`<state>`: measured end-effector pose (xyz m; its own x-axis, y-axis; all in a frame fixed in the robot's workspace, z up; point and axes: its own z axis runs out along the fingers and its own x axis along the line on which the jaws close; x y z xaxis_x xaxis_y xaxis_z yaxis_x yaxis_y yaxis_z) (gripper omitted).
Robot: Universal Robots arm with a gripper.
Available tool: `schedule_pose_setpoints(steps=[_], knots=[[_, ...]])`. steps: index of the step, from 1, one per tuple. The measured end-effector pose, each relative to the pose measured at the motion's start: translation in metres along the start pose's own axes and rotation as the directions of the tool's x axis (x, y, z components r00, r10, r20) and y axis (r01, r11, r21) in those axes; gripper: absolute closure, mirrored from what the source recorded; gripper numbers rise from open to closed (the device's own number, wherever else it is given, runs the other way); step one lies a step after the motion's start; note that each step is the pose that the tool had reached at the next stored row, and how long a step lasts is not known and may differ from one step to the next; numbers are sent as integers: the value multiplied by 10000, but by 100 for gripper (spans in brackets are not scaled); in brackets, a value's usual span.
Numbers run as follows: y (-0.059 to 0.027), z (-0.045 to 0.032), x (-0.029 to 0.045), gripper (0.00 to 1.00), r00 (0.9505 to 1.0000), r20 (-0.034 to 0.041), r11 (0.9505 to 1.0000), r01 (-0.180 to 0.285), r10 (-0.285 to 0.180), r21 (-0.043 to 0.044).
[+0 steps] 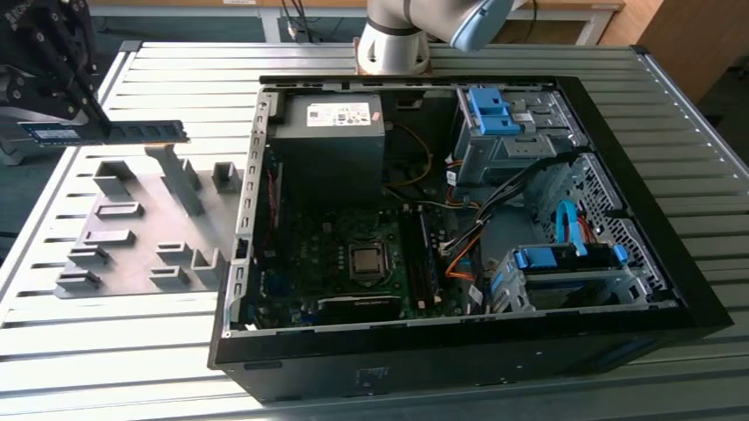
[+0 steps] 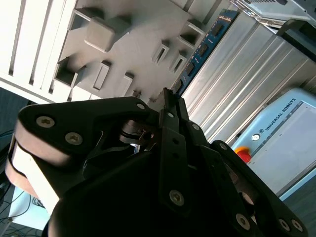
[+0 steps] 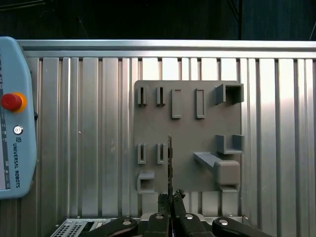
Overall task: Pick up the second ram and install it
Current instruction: 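Pick up the second ram and move it above second insertion slot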
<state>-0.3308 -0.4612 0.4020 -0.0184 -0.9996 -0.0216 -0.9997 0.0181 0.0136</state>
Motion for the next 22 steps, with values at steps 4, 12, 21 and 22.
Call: schedule_pose_setpoints(steps=[4, 12, 21, 22], knots=[[-49, 0, -1, 86, 10000, 0, 10000, -1, 1, 0], [-163, -2, -3, 86, 10000, 0, 10000, 0, 0, 0], [-289, -4, -5, 86, 10000, 0, 10000, 0, 0, 0], [-302, -4, -6, 86, 10000, 0, 10000, 0, 0, 0]])
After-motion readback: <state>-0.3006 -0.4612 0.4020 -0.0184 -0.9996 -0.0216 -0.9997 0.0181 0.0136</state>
